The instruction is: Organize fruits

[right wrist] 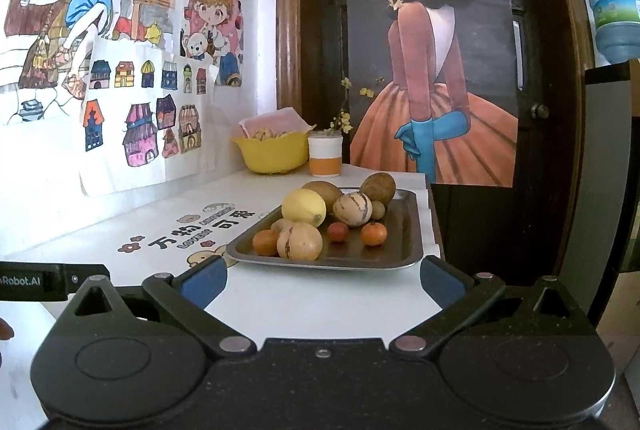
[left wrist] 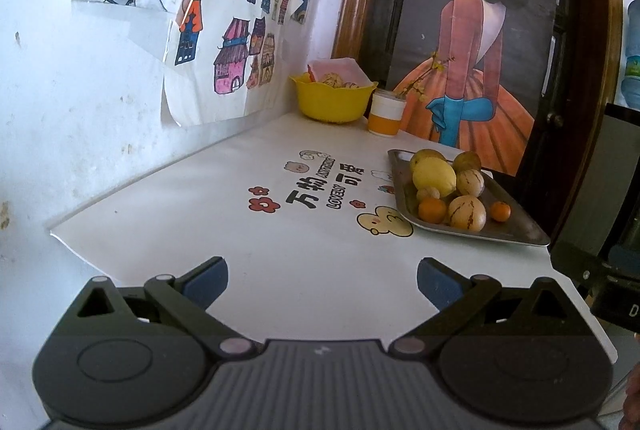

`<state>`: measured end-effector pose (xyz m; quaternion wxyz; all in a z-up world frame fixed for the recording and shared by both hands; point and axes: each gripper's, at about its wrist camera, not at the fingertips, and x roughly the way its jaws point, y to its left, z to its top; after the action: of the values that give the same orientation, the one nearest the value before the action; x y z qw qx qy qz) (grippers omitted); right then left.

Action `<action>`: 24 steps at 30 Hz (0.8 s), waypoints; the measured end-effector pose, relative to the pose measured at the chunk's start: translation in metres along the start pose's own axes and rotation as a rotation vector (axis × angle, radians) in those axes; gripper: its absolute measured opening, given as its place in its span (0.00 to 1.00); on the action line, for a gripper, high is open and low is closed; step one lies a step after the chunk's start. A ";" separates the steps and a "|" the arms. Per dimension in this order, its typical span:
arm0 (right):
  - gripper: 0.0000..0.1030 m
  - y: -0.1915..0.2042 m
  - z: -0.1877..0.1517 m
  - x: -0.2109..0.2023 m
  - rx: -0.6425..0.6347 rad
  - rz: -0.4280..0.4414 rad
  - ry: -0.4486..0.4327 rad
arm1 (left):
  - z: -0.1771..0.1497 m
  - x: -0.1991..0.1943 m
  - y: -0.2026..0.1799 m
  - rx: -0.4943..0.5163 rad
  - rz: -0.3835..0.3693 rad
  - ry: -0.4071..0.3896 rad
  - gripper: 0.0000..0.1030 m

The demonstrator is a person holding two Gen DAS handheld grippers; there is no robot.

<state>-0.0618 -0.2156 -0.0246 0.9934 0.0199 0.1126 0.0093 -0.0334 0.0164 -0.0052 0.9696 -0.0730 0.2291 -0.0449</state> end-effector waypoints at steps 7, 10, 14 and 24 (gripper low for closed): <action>0.99 0.000 -0.001 0.001 0.002 0.000 0.002 | 0.000 0.002 0.000 -0.002 0.000 0.003 1.00; 0.99 0.001 -0.001 0.003 0.003 0.001 0.004 | 0.000 0.002 -0.001 -0.002 -0.002 0.004 1.00; 0.99 0.001 -0.001 0.003 0.004 0.000 0.004 | 0.000 0.002 -0.001 0.000 -0.002 0.006 1.00; 0.99 0.001 -0.003 0.002 -0.002 0.006 0.001 | 0.000 0.001 -0.004 0.008 0.007 0.003 1.00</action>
<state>-0.0603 -0.2141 -0.0276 0.9933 0.0191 0.1130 0.0124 -0.0333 0.0124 -0.0052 0.9697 -0.0682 0.2305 -0.0426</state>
